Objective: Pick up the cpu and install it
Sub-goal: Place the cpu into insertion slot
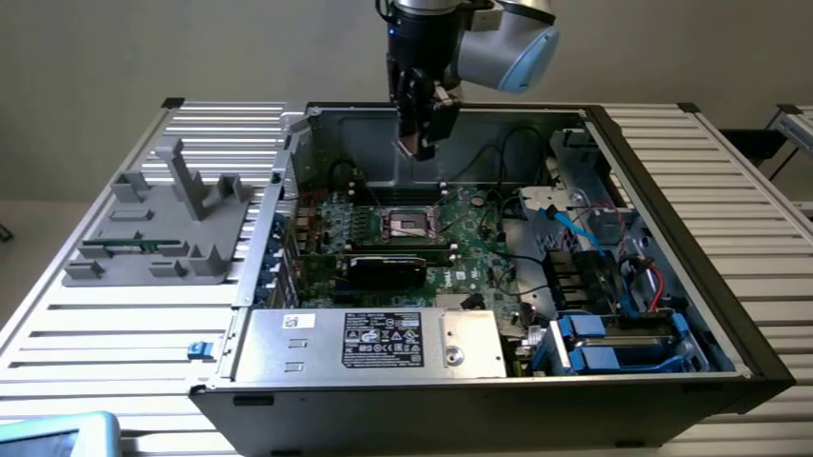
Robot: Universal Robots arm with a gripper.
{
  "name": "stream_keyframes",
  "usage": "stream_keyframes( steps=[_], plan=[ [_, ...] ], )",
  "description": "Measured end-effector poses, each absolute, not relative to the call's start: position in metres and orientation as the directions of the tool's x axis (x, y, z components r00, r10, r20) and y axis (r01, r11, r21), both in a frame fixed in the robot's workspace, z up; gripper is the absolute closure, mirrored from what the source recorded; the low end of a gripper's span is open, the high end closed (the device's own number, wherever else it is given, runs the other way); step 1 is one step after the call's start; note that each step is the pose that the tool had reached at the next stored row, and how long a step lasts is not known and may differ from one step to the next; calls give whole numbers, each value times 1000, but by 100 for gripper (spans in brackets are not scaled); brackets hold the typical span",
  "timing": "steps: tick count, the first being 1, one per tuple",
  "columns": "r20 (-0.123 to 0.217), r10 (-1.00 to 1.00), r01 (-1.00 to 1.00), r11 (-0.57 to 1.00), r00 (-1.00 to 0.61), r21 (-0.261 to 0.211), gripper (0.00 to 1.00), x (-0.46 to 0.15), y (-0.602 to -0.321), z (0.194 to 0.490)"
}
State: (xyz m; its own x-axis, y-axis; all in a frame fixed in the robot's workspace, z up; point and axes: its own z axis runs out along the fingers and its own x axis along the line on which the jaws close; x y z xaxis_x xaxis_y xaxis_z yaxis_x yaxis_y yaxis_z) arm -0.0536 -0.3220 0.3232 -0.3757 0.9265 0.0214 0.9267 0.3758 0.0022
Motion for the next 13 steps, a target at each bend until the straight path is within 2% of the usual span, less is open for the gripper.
stream_keyframes(
  steps=[13],
  plan=[
    [-12,969,969,247,-247,6,44,-54,-322,318]
  ],
)
